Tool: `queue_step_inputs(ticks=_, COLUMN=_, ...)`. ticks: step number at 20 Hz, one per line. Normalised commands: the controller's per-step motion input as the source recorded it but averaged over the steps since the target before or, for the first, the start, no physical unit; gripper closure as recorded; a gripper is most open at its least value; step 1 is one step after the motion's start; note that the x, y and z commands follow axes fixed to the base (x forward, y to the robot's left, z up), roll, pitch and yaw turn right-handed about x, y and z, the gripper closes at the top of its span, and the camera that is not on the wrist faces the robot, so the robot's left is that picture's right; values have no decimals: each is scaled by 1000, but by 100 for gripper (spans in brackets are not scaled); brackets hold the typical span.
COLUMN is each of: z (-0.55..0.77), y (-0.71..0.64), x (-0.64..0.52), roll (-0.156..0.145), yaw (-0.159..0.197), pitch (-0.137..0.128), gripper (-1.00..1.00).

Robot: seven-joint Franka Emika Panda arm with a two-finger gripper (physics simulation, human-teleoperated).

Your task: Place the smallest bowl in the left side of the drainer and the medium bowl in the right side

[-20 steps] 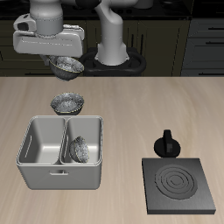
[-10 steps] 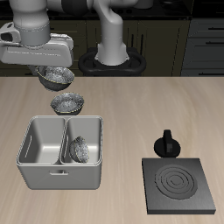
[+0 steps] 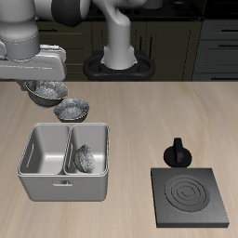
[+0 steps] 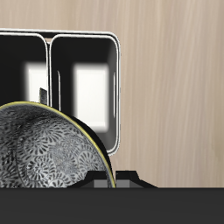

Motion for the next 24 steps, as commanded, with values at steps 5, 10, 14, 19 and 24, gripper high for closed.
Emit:
queue_step_inputs(ticks=5, z=76, y=-119, x=283, roll=-2, yaw=34, pitch=-7, gripper=100)
queue_step_inputs(ticks=10, z=-52, y=-114, x=159, roll=-34, yaw=25, pitch=-17, gripper=100)
queue_step_inputs(ticks=14, z=-218, y=-34, x=138, roll=-18, yaw=-4, pitch=9, gripper=100)
queue_step_inputs(ticks=19, z=-370, y=49, x=100, roll=9, yaw=2, pitch=36, gripper=100)
queue_step_inputs(ticks=24, z=-339, y=98, x=83, roll=6, yaw=-11, pitch=35, gripper=100)
